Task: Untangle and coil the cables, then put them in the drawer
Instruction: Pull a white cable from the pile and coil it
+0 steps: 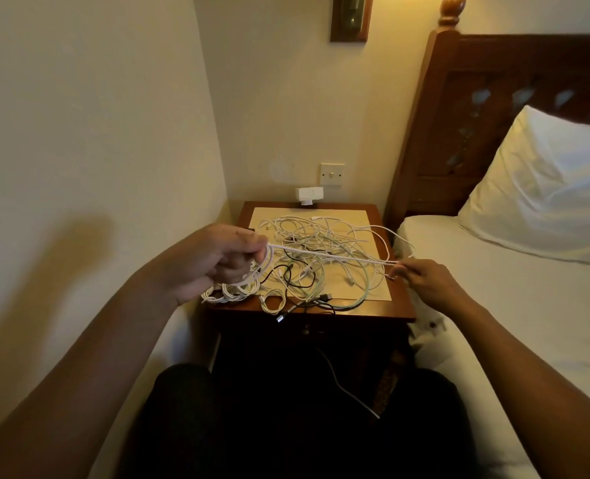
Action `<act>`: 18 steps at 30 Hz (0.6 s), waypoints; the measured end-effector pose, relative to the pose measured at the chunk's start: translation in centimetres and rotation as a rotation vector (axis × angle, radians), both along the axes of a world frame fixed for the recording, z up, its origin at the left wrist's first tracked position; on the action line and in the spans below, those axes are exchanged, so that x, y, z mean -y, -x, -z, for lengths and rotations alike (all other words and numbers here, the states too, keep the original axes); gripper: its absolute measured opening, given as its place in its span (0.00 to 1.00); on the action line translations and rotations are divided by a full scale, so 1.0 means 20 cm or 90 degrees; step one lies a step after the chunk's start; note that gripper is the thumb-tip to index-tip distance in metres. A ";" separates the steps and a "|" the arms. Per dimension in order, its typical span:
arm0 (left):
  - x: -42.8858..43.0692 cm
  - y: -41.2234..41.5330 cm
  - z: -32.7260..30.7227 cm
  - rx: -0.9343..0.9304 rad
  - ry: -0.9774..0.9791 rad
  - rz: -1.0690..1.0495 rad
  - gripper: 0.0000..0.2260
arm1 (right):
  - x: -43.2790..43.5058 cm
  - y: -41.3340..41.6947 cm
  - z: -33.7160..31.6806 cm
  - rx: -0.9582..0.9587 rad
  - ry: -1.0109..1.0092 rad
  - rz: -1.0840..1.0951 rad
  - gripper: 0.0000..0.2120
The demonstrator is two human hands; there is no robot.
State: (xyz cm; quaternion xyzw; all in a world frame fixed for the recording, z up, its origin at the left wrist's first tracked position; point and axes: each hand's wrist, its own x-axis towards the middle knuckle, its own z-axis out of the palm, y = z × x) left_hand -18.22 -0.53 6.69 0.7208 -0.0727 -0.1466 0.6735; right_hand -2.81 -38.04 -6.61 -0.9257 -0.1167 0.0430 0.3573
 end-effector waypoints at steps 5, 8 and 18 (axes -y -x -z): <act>-0.01 -0.01 -0.04 0.035 0.110 -0.056 0.12 | 0.01 0.06 0.04 0.042 0.016 0.035 0.12; -0.15 -0.11 -0.03 -0.003 0.329 -0.229 0.13 | 0.00 0.13 0.05 0.055 0.039 -0.007 0.13; 0.02 -0.03 -0.05 -0.030 0.204 -0.097 0.11 | 0.08 0.12 0.25 -0.055 0.158 0.087 0.10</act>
